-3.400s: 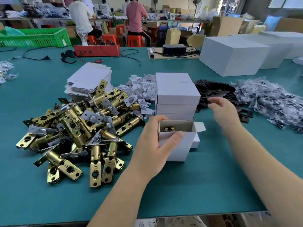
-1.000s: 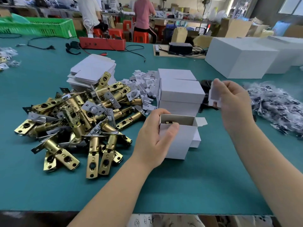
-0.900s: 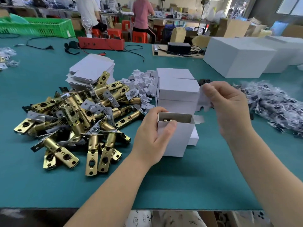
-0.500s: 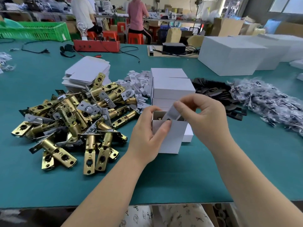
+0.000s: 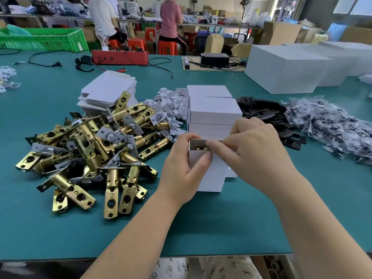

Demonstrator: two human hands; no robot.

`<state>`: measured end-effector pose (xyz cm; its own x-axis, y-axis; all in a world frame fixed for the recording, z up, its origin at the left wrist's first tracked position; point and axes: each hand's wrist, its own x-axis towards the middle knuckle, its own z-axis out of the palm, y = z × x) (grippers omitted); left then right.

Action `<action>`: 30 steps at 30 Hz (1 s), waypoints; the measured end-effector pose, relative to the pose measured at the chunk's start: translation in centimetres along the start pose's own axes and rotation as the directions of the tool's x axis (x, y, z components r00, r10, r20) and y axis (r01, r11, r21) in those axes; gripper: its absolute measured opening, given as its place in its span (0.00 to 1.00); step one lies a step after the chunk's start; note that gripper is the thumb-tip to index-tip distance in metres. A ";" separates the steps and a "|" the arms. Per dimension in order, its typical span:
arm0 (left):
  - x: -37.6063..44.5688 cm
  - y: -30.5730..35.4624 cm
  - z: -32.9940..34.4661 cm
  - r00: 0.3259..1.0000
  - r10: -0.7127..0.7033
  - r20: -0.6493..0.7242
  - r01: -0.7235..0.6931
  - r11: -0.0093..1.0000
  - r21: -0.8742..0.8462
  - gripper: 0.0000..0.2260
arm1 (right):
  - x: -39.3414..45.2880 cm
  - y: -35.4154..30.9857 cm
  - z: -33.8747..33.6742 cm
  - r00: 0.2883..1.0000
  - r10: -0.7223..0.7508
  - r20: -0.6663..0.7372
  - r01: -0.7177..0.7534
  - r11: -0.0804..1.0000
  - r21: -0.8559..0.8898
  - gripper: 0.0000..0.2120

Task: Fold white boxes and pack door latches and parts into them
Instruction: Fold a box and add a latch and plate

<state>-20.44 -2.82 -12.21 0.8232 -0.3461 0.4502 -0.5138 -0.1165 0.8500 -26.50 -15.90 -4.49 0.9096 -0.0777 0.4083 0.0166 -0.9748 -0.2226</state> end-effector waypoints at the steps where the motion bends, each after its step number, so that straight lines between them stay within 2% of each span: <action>1: 0.0 0.0 0.0 1.000 0.005 -0.001 -0.005 1.000 0.004 0.19 | 0.0 0.0 0.1 0.998 -0.002 0.062 0.002 1.000 0.000 0.32; 2: 0.0 0.0 0.0 1.000 0.007 -0.001 -0.007 1.000 0.009 0.20 | -0.1 0.2 0.3 0.997 -0.010 0.083 0.007 0.999 0.034 0.35; 4: -0.1 0.0 -0.1 1.000 -0.006 0.002 0.006 1.000 0.007 0.20 | -0.1 1.0 0.7 0.999 0.016 -0.043 -0.005 0.971 0.239 0.31; 6: -0.1 0.1 0.0 0.999 -0.033 0.008 0.033 0.999 -0.001 0.19 | 0.5 2.8 1.0 0.960 0.196 -0.201 -0.064 0.849 0.524 0.19; 8: 0.0 0.1 0.0 0.999 -0.045 0.013 0.045 0.999 0.005 0.19 | 1.8 5.5 1.0 0.905 0.369 -0.211 -0.159 0.753 0.638 0.13; 10: 0.0 0.1 0.0 0.999 -0.047 0.013 0.047 0.999 0.004 0.17 | 3.3 9.5 1.5 0.884 0.446 -0.139 -0.313 0.786 0.534 0.09; 11: 0.0 0.1 -0.1 0.999 -0.047 0.013 0.047 0.999 0.000 0.17 | 3.7 11.8 2.0 0.875 0.477 -0.083 -0.417 0.830 0.369 0.07; 12: 0.0 0.1 -0.1 0.999 -0.046 0.013 0.046 0.999 -0.006 0.17 | 3.9 13.9 2.6 0.851 0.526 -0.011 -0.517 0.841 0.158 0.13; 13: 0.0 0.1 -0.1 0.999 -0.044 0.013 0.044 0.999 -0.012 0.17 | 3.7 15.6 3.2 0.803 0.595 0.046 -0.595 0.804 -0.020 0.20; 15: 0.0 0.1 0.0 0.999 -0.044 0.013 0.045 0.999 -0.019 0.18 | 2.9 17.8 4.6 0.710 0.699 0.087 -0.679 0.712 -0.182 0.25; 18: 0.1 0.0 -0.1 0.999 -0.041 0.014 0.042 0.999 -0.011 0.17 | 2.0 18.8 6.3 0.678 0.729 0.089 -0.695 0.676 -0.246 0.20; 22: -0.1 -0.2 -0.1 0.999 -0.052 0.018 0.052 0.998 -0.022 0.17 | 2.1 18.9 6.6 0.748 0.664 0.005 -0.648 0.732 -0.211 0.16; 27: -0.2 -0.2 -0.1 0.999 -0.050 0.021 0.050 0.998 -0.028 0.17 | 1.7 18.8 6.6 0.781 0.623 -0.036 -0.621 0.770 -0.143 0.13; 30: -0.2 -0.1 -0.1 0.998 -0.053 0.020 0.054 0.998 -0.031 0.17 | 1.6 18.2 6.3 0.805 0.570 -0.165 -0.583 0.812 -0.039 0.14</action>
<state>-20.51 -2.60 -12.39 0.8444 -0.3580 0.3985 -0.4607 -0.1058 0.8812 -22.10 -32.40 -13.44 0.6727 -0.6528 0.3482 -0.5327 -0.7539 -0.3845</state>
